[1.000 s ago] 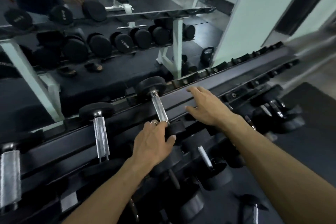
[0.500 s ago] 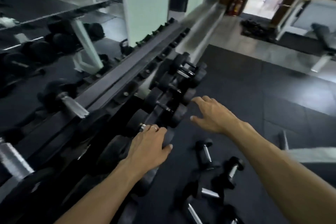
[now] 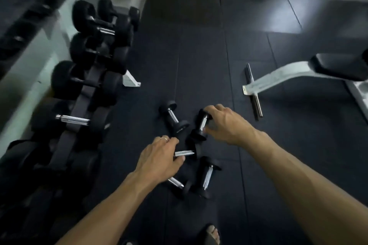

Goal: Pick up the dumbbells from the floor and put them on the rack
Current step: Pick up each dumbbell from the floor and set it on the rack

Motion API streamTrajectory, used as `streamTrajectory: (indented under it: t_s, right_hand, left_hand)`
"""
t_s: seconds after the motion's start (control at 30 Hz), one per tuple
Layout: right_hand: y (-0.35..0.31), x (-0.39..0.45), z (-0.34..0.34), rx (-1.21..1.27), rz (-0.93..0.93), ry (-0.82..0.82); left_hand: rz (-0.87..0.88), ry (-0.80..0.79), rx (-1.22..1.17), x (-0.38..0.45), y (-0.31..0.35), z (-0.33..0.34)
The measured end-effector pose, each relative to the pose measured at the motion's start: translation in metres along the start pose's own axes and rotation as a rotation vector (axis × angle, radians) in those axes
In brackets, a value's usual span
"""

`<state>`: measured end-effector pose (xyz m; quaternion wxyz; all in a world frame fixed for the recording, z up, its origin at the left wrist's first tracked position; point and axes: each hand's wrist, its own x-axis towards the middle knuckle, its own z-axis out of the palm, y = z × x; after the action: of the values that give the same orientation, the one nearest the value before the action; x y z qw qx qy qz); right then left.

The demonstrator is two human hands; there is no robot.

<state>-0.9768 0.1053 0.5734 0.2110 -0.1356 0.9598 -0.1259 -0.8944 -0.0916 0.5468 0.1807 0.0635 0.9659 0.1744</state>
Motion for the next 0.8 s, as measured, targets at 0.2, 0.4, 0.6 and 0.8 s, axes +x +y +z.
streamTrajectory:
  t_s: [0.2, 0.4, 0.6, 0.8]
  right_hand:
    - [0.089, 0.0, 0.086, 0.083, 0.087, -0.144]
    - [0.122, 0.016, 0.209, 0.205, 0.172, -0.246]
    - [0.12, 0.033, 0.352, 0.353, 0.305, -0.267]
    - [0.098, 0.047, 0.483, 0.612, 0.609, -0.21]
  left_hand:
    - [-0.011, -0.144, 0.028, 0.035, 0.022, 0.099]
    - [0.046, -0.297, 0.134, 0.063, -0.019, 0.196]
    - [0.157, -0.44, 0.206, 0.104, -0.086, 0.294]
    - [0.339, -0.563, 0.311, 0.156, -0.152, 0.385]
